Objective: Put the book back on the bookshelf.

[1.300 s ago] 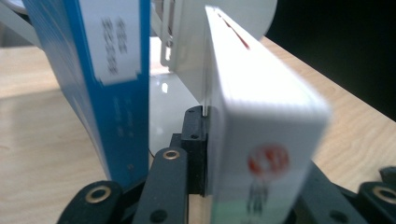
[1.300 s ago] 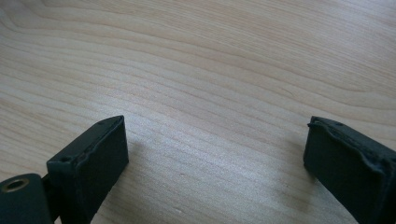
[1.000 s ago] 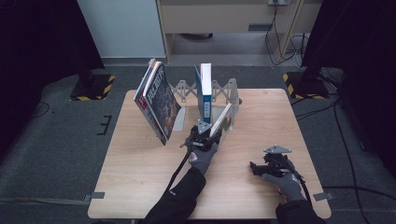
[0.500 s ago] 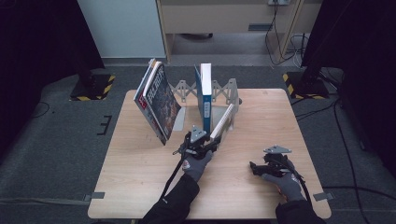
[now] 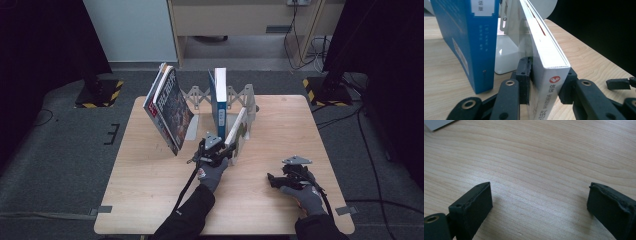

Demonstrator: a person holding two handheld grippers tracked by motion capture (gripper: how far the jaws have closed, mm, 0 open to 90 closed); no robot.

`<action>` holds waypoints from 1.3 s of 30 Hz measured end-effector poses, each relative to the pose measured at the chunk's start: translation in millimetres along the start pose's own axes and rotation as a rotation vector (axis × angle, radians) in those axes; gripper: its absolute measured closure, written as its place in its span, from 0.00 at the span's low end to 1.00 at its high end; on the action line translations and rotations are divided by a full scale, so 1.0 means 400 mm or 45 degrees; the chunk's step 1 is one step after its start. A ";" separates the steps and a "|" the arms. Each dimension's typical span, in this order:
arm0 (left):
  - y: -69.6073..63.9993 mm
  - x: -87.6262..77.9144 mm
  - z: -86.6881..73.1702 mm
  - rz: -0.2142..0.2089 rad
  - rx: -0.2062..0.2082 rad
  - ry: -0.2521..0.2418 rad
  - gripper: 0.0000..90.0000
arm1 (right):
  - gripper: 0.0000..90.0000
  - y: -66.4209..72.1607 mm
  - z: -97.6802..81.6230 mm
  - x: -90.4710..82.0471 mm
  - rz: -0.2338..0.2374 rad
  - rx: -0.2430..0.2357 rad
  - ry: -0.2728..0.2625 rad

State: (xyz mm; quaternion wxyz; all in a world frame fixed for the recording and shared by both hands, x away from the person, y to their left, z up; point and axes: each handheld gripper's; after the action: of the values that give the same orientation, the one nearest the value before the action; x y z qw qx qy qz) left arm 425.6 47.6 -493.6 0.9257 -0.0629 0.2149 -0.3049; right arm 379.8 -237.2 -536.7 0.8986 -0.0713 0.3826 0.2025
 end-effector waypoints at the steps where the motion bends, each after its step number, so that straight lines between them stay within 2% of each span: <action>1: -0.002 0.004 0.001 -0.002 0.002 0.001 0.73 | 0.07 0.000 0.000 0.000 0.001 0.004 0.001; 6: -0.009 0.014 0.001 -0.039 0.027 0.011 0.69 | 0.07 0.000 0.000 0.000 0.001 0.004 0.002; 14: -0.023 -0.010 -0.019 -0.107 0.078 0.036 0.68 | 0.07 0.000 0.000 0.000 0.001 0.004 0.001; 20: -0.017 -0.003 -0.013 -0.108 0.046 0.040 0.70 | 0.07 0.000 0.000 0.000 0.000 0.003 0.000; 26: -0.021 0.021 0.006 -0.095 0.055 0.047 0.70 | 0.07 0.001 0.000 0.001 -0.001 0.007 -0.001; 32: -0.019 0.051 0.017 -0.113 0.039 0.056 0.68 | 0.07 0.001 0.000 0.001 -0.001 0.008 -0.001; 33: -0.018 0.053 0.017 -0.130 0.033 0.060 0.68 | 0.07 0.001 0.000 0.001 -0.001 0.006 -0.001; 37: -0.019 0.050 0.012 -0.159 0.082 0.074 0.67 | 0.07 0.001 0.001 0.001 -0.001 0.007 -0.001; 39: -0.020 0.042 0.009 -0.183 0.087 0.075 0.68 | 0.07 0.001 0.001 0.001 -0.001 0.007 -0.001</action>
State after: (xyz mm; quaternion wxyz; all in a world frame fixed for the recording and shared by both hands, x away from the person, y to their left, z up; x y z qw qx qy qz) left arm 435.0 31.3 -494.6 0.8964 -0.0377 0.2264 -0.3793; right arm 379.9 -236.7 -536.7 0.8992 -0.0688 0.3826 0.2010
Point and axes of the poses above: each handheld gripper's, and its own axes: x roughly forward along the jaws, z roughly out of its top, y roughly to its left, and after that the axes turned 2 degrees about z, right-handed
